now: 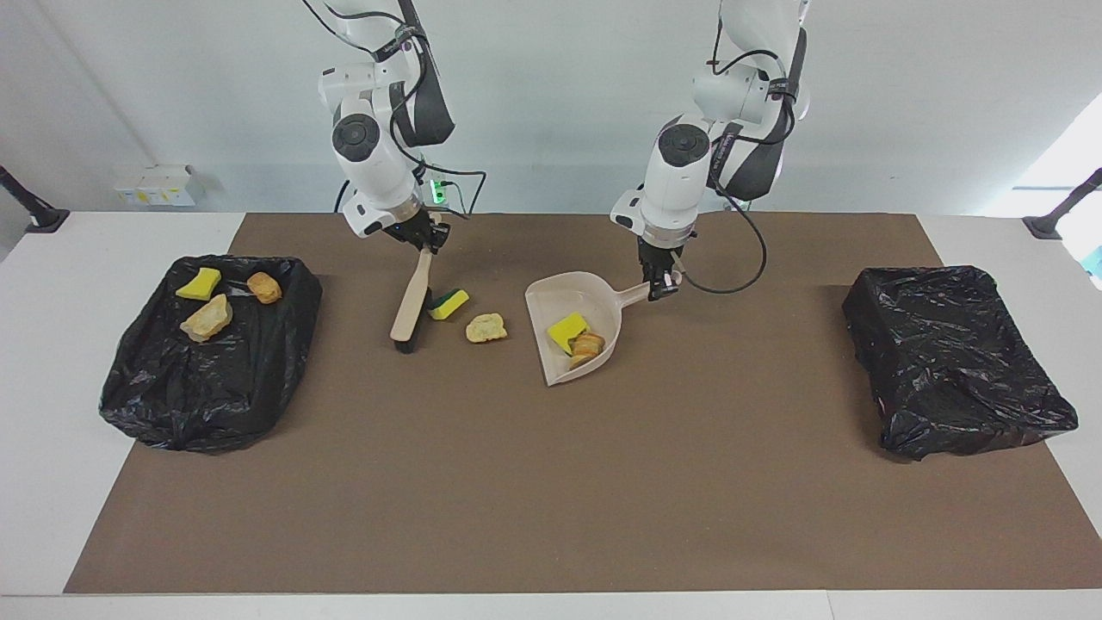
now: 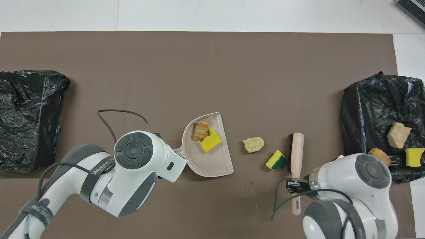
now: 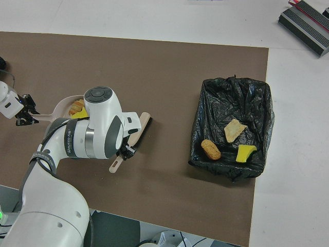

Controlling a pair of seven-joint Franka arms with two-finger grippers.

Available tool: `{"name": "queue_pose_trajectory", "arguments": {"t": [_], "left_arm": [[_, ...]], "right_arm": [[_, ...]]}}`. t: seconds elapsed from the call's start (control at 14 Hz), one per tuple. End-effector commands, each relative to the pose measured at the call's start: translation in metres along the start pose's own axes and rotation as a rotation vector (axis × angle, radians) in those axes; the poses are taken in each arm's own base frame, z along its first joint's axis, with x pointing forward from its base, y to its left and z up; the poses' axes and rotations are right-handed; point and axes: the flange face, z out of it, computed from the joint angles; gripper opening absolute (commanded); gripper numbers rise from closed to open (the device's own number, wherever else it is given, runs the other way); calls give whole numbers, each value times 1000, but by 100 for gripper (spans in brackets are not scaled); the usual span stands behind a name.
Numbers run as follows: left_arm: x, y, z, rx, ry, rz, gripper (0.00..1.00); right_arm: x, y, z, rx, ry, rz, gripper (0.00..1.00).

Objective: Sweep and dump trash in bin
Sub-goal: 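Sweep the remaining crust and sponge with the right gripper into the dustpan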

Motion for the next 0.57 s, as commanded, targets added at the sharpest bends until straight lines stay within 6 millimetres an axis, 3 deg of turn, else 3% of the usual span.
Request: {"name": "queue_pose_trajectory", "arguments": {"t": [0.0,0.22,0.36,0.5], "left_arm": [[-5,7,-4,1,4,-19,0],[-5,7,-4,2,5,-19,0],[-5,7,-3,0,4,-19,0],[-5,7,-3,0,5,-20,0]], "right_arm": [[-16,10,1,-10,45,-6,0],[-16,0,2,5,54,91,0],[-12,-21,1,6,50,112,0],[-19,-55,11,31,43,175,0]]}}
